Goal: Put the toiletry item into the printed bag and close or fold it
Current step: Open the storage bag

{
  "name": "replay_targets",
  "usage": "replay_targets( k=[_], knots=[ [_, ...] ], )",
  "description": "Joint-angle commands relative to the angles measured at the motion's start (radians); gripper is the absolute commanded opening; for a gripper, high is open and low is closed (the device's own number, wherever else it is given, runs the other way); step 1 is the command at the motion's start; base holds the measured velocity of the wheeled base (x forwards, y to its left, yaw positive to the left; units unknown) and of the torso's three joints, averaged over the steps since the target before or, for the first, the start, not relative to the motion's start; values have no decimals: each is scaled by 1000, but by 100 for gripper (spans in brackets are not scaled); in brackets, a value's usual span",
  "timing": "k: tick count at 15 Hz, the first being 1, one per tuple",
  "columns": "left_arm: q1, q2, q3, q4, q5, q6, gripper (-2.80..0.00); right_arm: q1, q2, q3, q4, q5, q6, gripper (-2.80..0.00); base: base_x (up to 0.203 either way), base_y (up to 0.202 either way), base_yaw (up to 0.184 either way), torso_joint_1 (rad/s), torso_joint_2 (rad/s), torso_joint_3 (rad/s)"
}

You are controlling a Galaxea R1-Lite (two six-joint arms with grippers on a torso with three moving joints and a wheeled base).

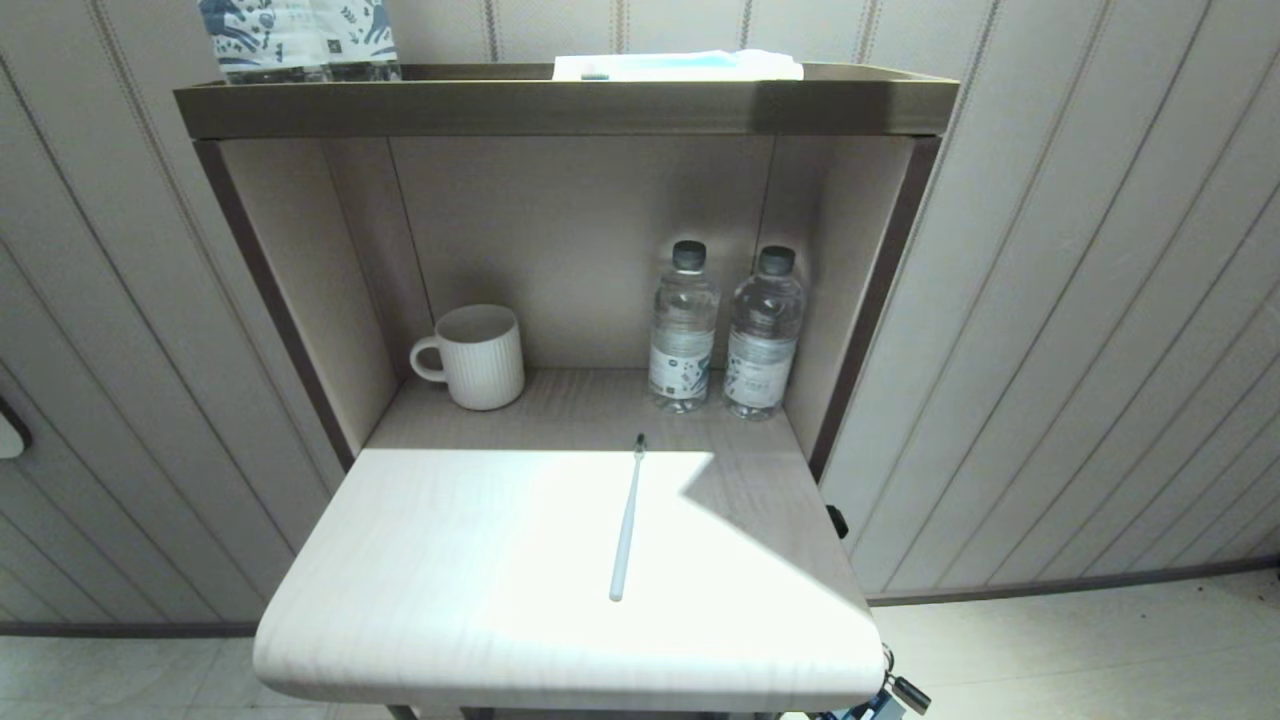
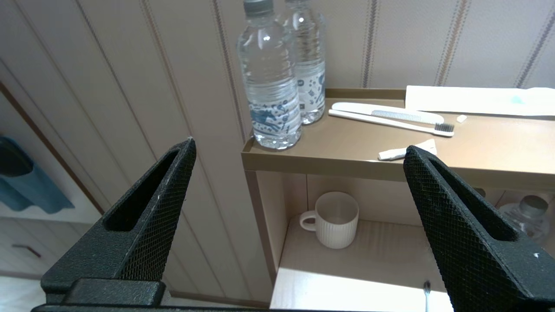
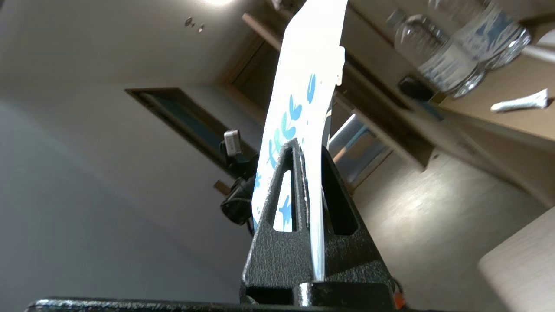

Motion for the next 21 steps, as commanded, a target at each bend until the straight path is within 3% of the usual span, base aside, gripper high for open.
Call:
replay_targets(
  k=[1, 3, 6, 11, 14, 15, 18, 21],
  knots=[
    [0, -2, 1, -15, 6, 8, 0, -62, -58, -3, 38, 2, -35, -280, 0, 0, 0, 0, 0, 0],
    [-7, -15, 0, -49, -16, 8, 0, -112, -88, -3, 110, -14, -86, -280, 0, 0, 0, 0, 0, 0],
    [-76, 0, 2, -53, -89, 8, 0, -241, -132, -2, 177, -31, -132, -280, 0, 0, 0, 0, 0, 0],
    [-98, 97, 2, -33, -320, 2, 0, -530, -193, -1, 232, -46, -143, -280, 0, 0, 0, 0, 0, 0],
    [-31, 141, 1, 9, -456, -80, 0, -577, -236, 3, 236, -17, -147, -280, 0, 0, 0, 0, 0, 0],
    [9, 168, 0, -3, -490, -111, -280, -576, -248, 3, 236, -16, -147, -280, 0, 0, 0, 0, 0, 0],
    [50, 244, -5, -48, -565, -139, -280, -585, -276, 3, 235, 26, -147, -280, 0, 0, 0, 0, 0, 0],
    [201, 298, -8, -37, -590, -222, -280, -710, -287, 5, 235, 61, -147, -280, 0, 0, 0, 0, 0, 0]
  ],
)
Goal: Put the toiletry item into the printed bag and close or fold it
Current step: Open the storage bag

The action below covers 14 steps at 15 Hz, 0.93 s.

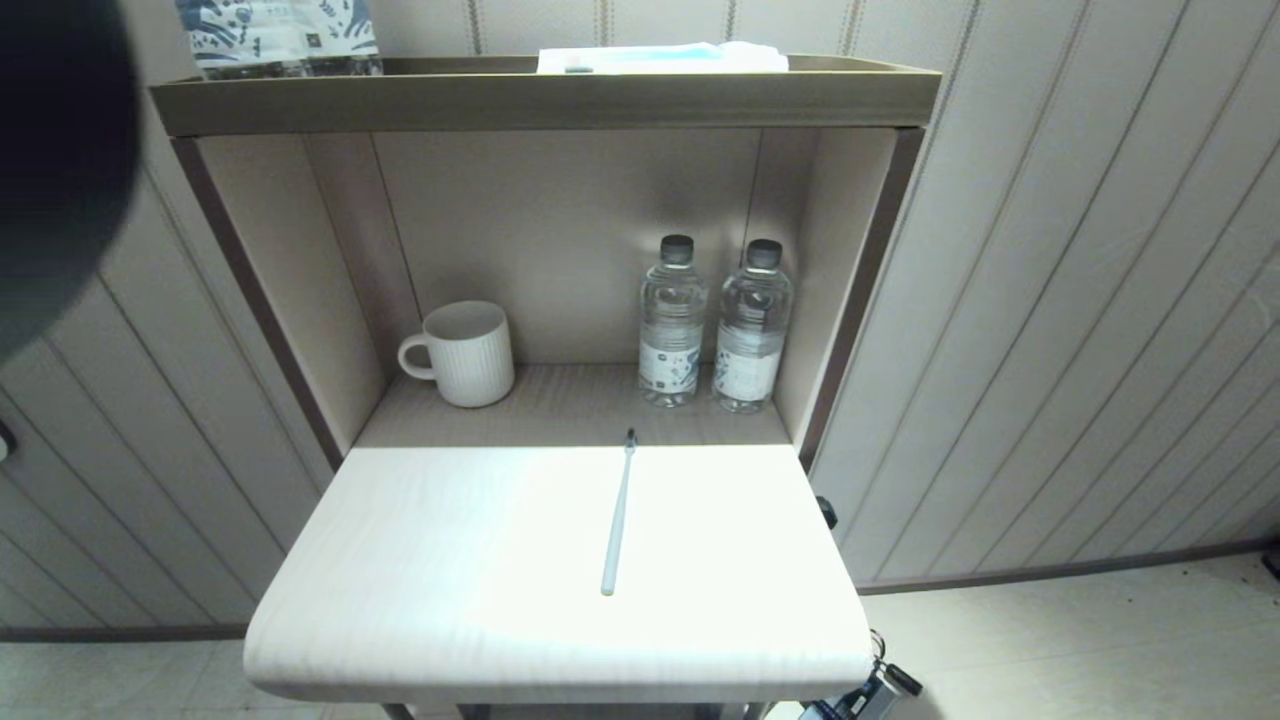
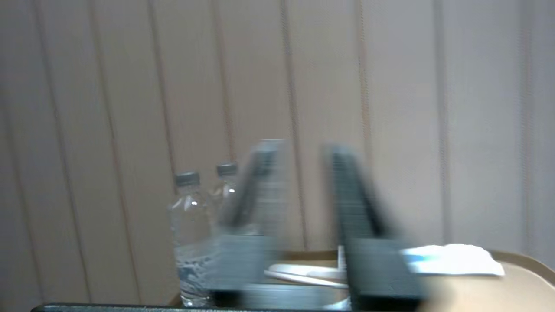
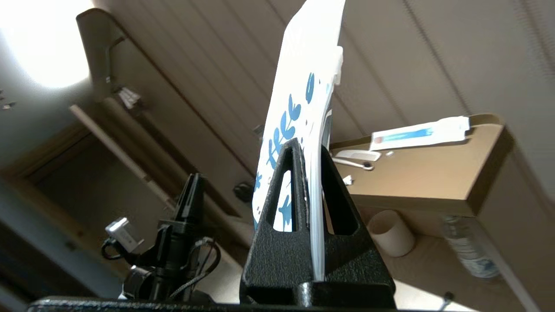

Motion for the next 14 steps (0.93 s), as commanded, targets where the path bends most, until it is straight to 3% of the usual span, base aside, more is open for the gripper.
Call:
replay_targets(
  k=[1, 2, 5, 9, 11, 12, 14],
  knots=[
    [94, 69, 1, 11, -4, -68, -280, -91, -12, 0, -4, 23, 10, -280, 0, 0, 0, 0, 0, 0],
    [138, 87, 1, 36, -11, -132, -280, -156, -20, 1, -7, 40, 10, -280, 0, 0, 0, 0, 0, 0],
    [204, 84, 1, 85, -15, -236, -280, -368, -57, 2, -16, 62, -21, -280, 0, 0, 0, 0, 0, 0],
    [216, 92, 3, 82, -10, -247, -280, -666, -176, 9, -17, 56, -61, -280, 0, 0, 0, 0, 0, 0],
    [227, 86, 3, 84, -9, -254, -280, -674, -198, 8, -13, 71, -31, -280, 0, 0, 0, 0, 0, 0],
    [229, 82, 3, 85, -10, -254, -280, -639, -195, 8, -13, 91, -14, -280, 0, 0, 0, 0, 0, 0],
    [229, 80, 3, 89, -10, -254, -280, -460, -188, 9, -10, 150, 27, -280, 0, 0, 0, 0, 0, 0]
  ],
)
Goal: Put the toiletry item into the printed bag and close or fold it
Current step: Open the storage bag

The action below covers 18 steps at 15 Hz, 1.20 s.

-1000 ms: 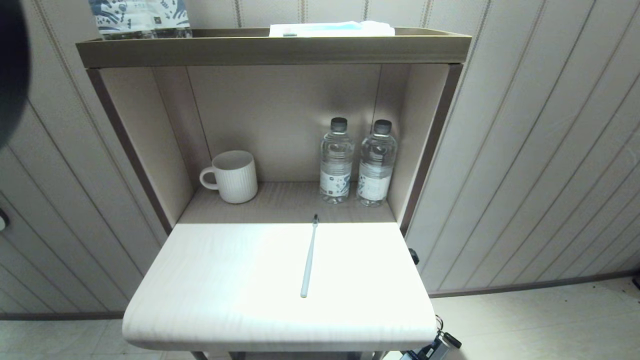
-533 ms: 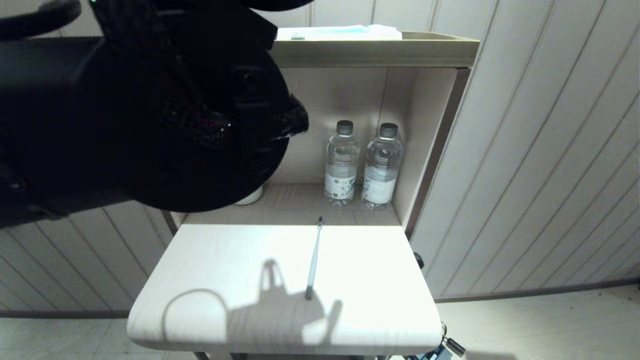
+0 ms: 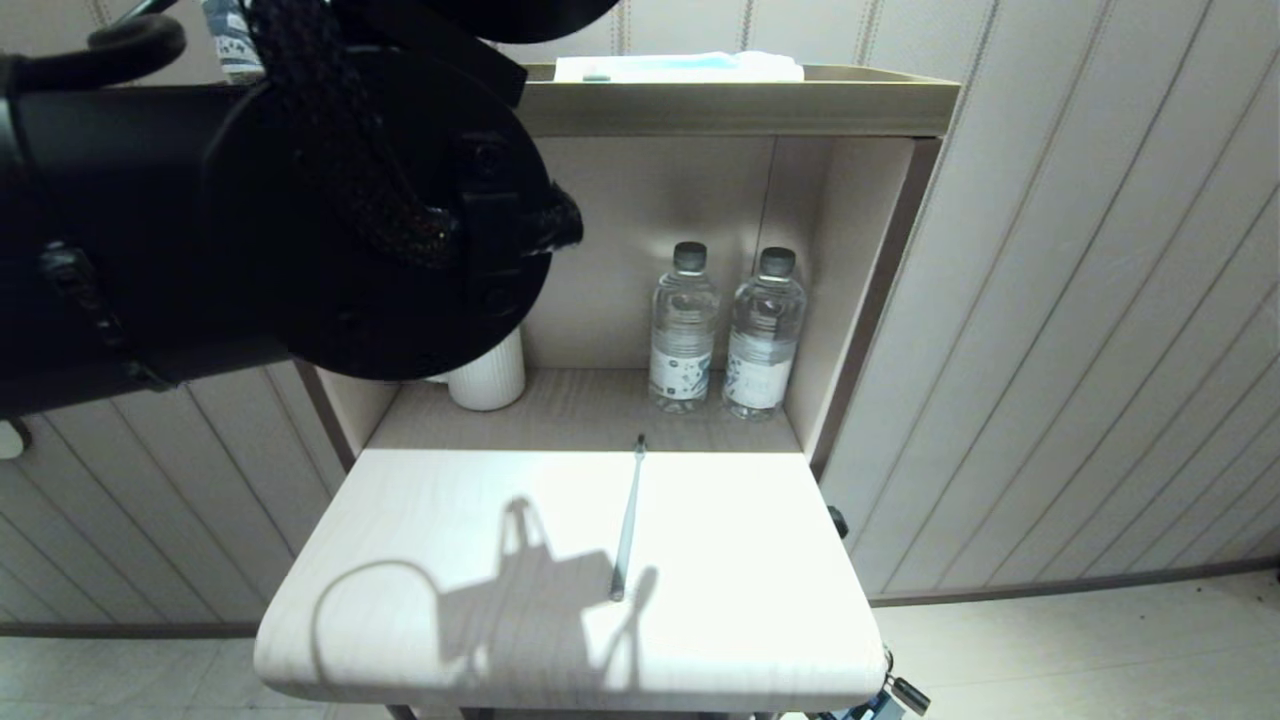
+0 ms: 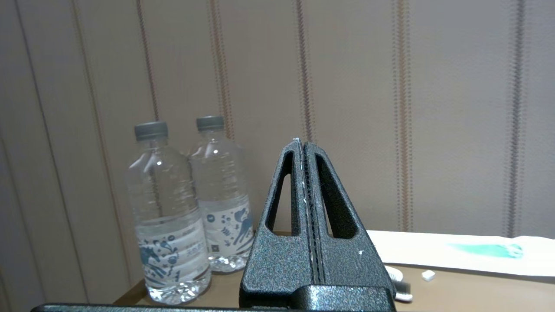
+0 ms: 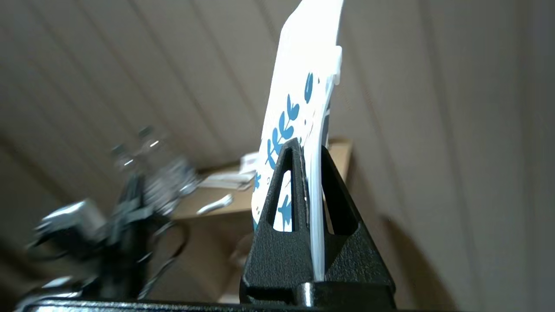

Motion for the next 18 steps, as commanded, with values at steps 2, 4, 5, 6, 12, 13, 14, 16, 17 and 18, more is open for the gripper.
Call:
replay_targets(
  k=[2, 4, 5, 6, 12, 13, 14, 16, 17, 18],
  knots=[
    [0, -6, 0, -5, 5, 6, -280, 384, 5, 4, -2, 93, 105, -280, 0, 0, 0, 0, 0, 0],
    [0, -6, 0, -7, 4, 6, -280, 707, -10, 47, -9, 149, 192, -280, 0, 0, 0, 0, 0, 0],
    [0, -6, 0, -8, 4, 7, -280, 864, -41, 104, -18, 170, 224, -280, 0, 0, 0, 0, 0, 0],
    [0, -6, 0, -8, 4, 6, -280, 978, -79, 171, -33, 186, 248, -280, 0, 0, 0, 0, 0, 0],
    [43, 36, 1, -20, 198, -15, -280, 882, -281, 409, -165, 223, 302, -280, 0, 0, 0, 0, 0, 0],
    [111, 44, 1, -23, 242, -22, -280, 816, -301, 444, -181, 228, 309, -280, 0, 0, 0, 0, 0, 0],
    [196, 44, 4, -25, 265, -29, -280, 791, -312, 484, -197, 232, 314, -280, 0, 0, 0, 0, 0, 0],
    [343, 17, 24, -22, 322, -38, -280, 796, -317, 510, -211, 235, 316, -280, 0, 0, 0, 0, 0, 0],
    [372, -34, 60, -20, 343, -40, -280, 794, -317, 515, -220, 235, 316, -280, 0, 0, 0, 0, 0, 0],
    [383, -100, 102, -18, 354, -41, -280, 794, -314, 523, -236, 235, 316, -280, 0, 0, 0, 0, 0, 0]
  ],
)
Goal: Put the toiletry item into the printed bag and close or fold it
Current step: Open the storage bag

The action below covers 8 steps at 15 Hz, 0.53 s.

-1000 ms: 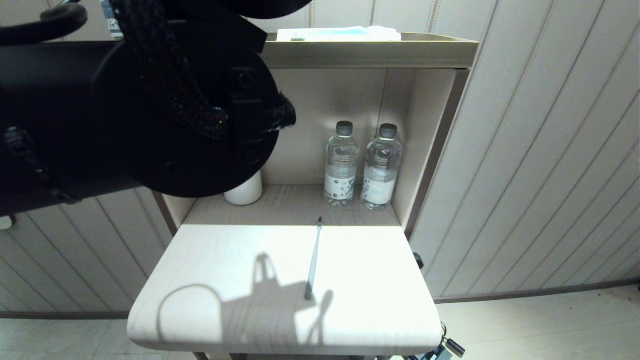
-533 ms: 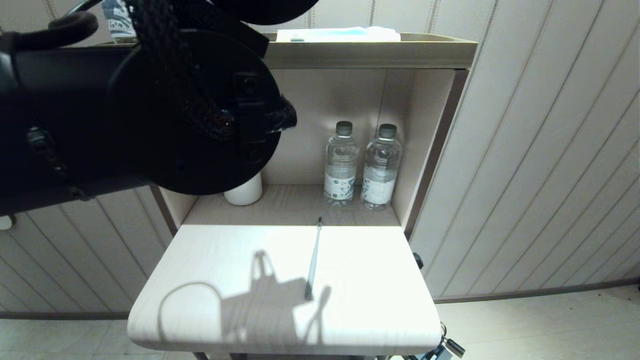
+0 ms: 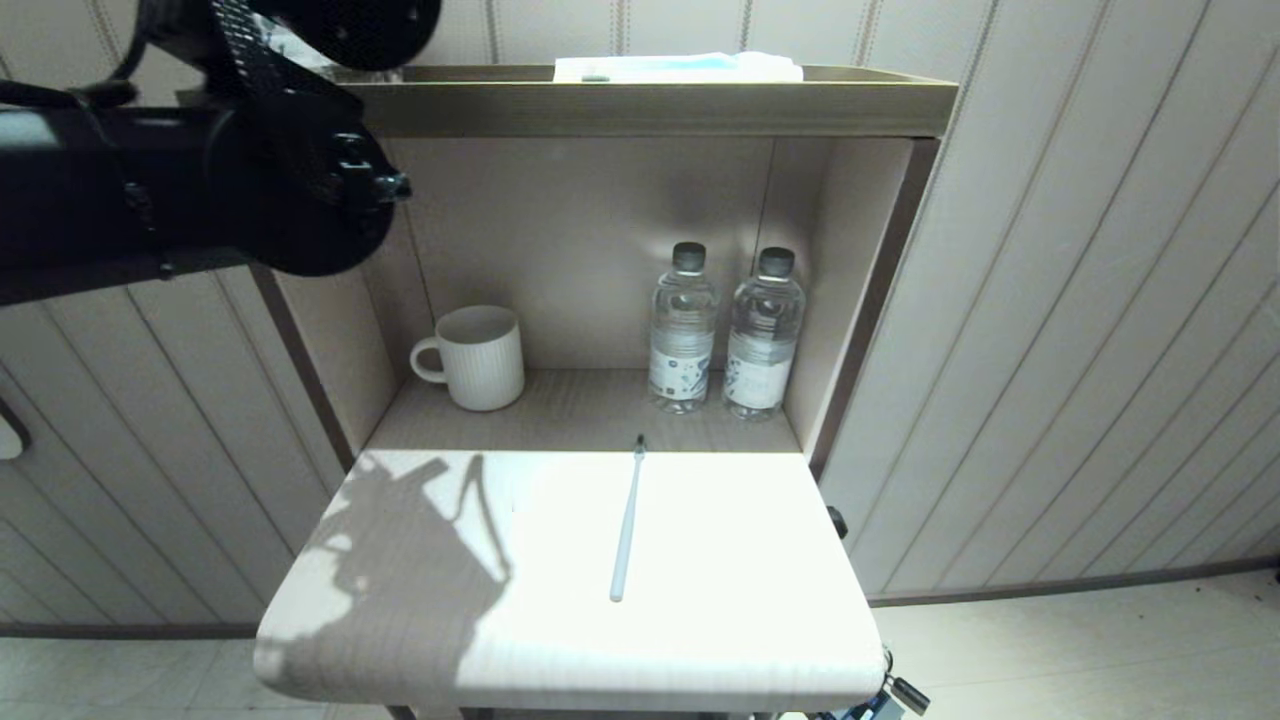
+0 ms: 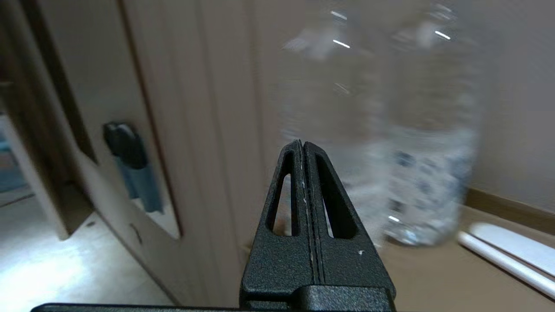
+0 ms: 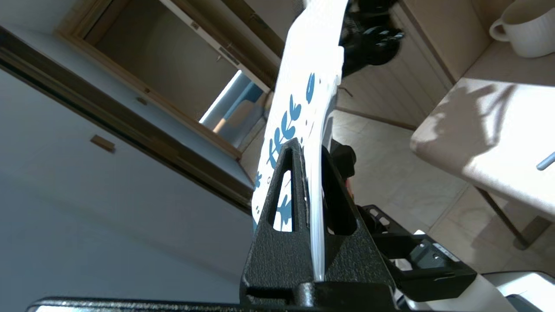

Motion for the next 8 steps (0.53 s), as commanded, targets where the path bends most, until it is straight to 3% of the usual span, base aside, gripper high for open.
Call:
replay_targets(
  k=[1, 4, 6, 8],
  knots=[
    [32, -124, 59, -6, 13, 5, -280, -2, 1, 13, -21, 47, 11, -280, 0, 0, 0, 0, 0, 0],
    [-1, -278, 252, -9, -65, -13, -280, -4, 10, 10, -27, 47, 10, -280, 0, 0, 0, 0, 0, 0],
    [-140, -392, 383, 15, -136, -33, -280, -6, 18, 11, -27, 47, 10, -280, 0, 0, 0, 0, 0, 0],
    [-249, -498, 440, 173, -178, -77, -280, -7, 35, 7, -27, 47, 10, -280, 0, 0, 0, 0, 0, 0]
  ],
)
